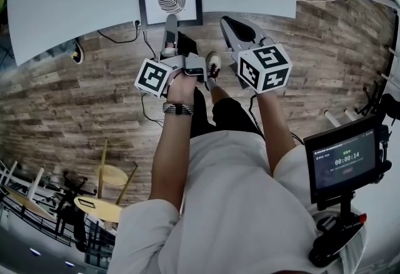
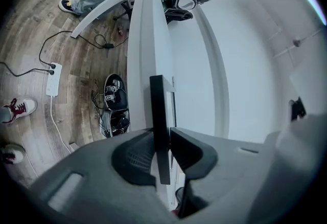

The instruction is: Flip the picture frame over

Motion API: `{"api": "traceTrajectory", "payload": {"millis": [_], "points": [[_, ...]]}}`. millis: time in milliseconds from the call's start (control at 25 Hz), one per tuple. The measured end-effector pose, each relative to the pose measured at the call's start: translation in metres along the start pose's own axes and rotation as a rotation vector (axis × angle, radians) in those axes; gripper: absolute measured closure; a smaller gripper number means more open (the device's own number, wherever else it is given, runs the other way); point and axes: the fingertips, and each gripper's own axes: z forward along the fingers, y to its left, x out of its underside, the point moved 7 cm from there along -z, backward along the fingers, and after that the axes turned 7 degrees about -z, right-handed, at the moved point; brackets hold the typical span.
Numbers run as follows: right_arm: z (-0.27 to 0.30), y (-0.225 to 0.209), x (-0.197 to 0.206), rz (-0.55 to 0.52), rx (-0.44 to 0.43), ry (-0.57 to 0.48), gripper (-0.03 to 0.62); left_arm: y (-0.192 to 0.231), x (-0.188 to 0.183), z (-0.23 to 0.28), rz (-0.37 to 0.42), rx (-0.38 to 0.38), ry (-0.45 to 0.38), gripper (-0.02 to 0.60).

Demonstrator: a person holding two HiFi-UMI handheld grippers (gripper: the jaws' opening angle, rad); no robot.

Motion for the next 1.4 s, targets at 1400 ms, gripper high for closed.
{"api": "traceTrajectory", "payload": {"millis": [1400], "points": [[-0.135, 0.022, -0.149, -0.207, 0.070, -0.302, 0.592, -0.234, 0.034, -0.028, 1.266, 0.000, 0.187, 0.575]]}}
